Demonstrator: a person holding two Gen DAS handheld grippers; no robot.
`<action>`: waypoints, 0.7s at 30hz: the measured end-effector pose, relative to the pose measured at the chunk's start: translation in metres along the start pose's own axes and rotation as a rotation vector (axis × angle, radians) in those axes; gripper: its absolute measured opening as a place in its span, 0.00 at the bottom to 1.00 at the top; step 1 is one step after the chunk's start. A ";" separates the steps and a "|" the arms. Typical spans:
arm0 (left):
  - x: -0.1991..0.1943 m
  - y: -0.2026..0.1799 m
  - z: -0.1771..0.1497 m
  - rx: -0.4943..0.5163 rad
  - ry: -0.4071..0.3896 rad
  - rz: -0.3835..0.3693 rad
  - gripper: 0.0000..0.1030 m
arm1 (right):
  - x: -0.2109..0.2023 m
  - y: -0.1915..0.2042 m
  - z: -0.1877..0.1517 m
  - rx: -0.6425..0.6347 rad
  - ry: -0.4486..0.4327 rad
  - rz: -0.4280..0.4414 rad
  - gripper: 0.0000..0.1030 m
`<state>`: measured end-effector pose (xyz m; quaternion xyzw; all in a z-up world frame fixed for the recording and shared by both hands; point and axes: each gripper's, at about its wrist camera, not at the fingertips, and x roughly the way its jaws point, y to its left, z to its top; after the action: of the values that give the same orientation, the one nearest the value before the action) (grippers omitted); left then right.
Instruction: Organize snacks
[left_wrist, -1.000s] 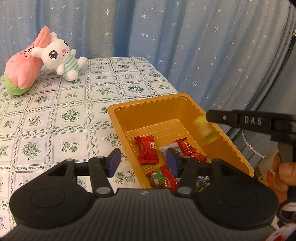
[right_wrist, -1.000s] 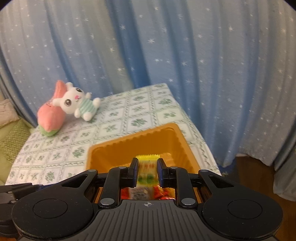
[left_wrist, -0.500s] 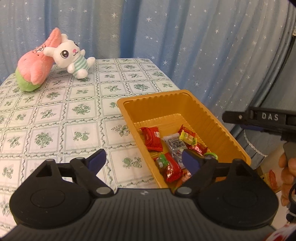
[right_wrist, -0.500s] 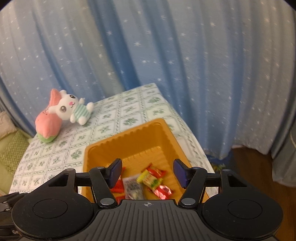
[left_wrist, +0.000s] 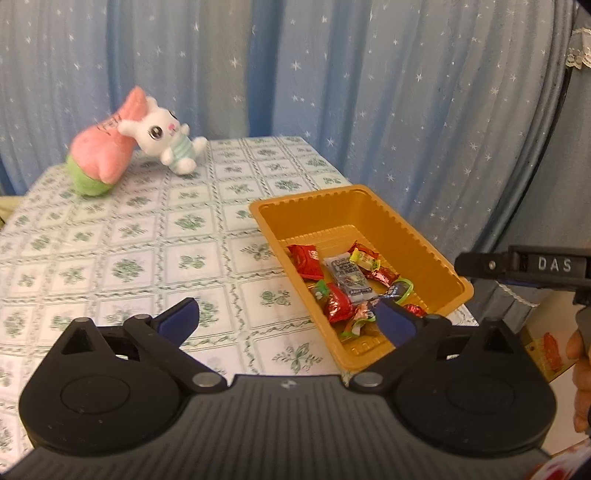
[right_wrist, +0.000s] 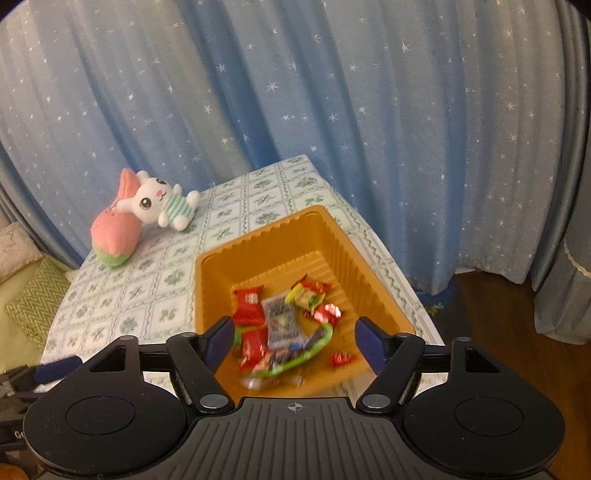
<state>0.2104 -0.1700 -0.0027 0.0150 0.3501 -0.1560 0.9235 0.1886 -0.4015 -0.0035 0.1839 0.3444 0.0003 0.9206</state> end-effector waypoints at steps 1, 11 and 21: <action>-0.005 0.000 -0.002 -0.002 -0.003 0.002 1.00 | -0.005 0.002 -0.004 -0.003 0.002 -0.001 0.74; -0.060 0.004 -0.023 -0.042 -0.009 0.027 1.00 | -0.051 0.024 -0.041 -0.075 0.013 -0.035 0.77; -0.097 0.014 -0.044 -0.107 0.010 0.037 1.00 | -0.082 0.041 -0.065 -0.117 0.022 -0.066 0.78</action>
<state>0.1178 -0.1243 0.0257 -0.0272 0.3624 -0.1201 0.9239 0.0902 -0.3523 0.0171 0.1181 0.3596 -0.0080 0.9256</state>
